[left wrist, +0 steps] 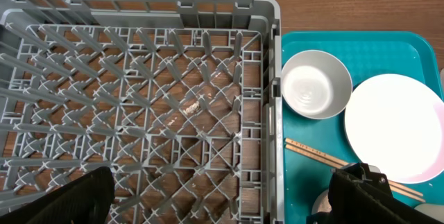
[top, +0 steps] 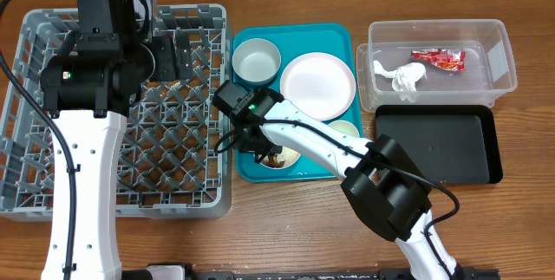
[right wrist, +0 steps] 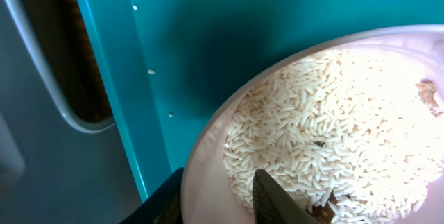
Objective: Sort waste into correct bins and load items into the dishwasher
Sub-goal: 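Lift the pink rice bowl with the right gripper over the black tray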
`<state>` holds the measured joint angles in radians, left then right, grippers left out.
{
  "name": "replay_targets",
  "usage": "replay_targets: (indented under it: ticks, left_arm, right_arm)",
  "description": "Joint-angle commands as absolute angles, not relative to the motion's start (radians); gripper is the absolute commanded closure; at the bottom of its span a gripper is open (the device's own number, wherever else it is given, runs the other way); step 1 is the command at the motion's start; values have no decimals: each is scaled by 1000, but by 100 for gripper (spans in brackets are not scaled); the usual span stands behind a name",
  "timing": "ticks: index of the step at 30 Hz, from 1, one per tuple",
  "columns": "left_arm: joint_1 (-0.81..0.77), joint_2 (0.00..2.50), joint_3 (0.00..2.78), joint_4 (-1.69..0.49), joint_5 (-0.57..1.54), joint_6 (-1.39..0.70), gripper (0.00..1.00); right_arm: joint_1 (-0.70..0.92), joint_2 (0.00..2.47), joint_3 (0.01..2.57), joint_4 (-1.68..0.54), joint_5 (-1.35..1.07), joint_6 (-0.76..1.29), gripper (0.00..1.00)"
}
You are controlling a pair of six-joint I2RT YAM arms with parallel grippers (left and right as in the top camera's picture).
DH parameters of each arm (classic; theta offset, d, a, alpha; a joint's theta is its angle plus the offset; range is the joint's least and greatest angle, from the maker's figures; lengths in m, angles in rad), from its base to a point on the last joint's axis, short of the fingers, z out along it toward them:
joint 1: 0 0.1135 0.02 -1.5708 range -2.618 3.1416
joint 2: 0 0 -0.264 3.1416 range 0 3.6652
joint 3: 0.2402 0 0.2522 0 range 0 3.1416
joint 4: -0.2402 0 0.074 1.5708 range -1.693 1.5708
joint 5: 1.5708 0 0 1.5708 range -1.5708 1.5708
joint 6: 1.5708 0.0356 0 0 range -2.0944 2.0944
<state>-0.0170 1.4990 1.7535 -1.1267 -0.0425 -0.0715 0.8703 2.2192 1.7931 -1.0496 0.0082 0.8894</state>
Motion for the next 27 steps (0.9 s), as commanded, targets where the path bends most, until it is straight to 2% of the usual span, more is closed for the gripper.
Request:
replay_targets:
  ticks: [1,6,12,15,27]
  left_arm:
    - [-12,1501,1777,-1126,-52,-60,0]
    - [-12,1501,1777,-1126,-52,-60,0]
    - [-12,1501,1777,-1126,-52,-60,0]
    - [-12,1501,1777,-1126,-52,-60,0]
    - [-12,1501,1777,-1126,-52,-60,0]
  right_arm:
    - [868,2235,1793,-1053,26,891,73]
    - [868,2235,1793,-1055,25,890,84]
    - [868,2235,1794,-1064,25,890,88]
    - [868,2235,1794,-1076,25,887,95]
    - [868,2233,1827,-1177,22,767,96]
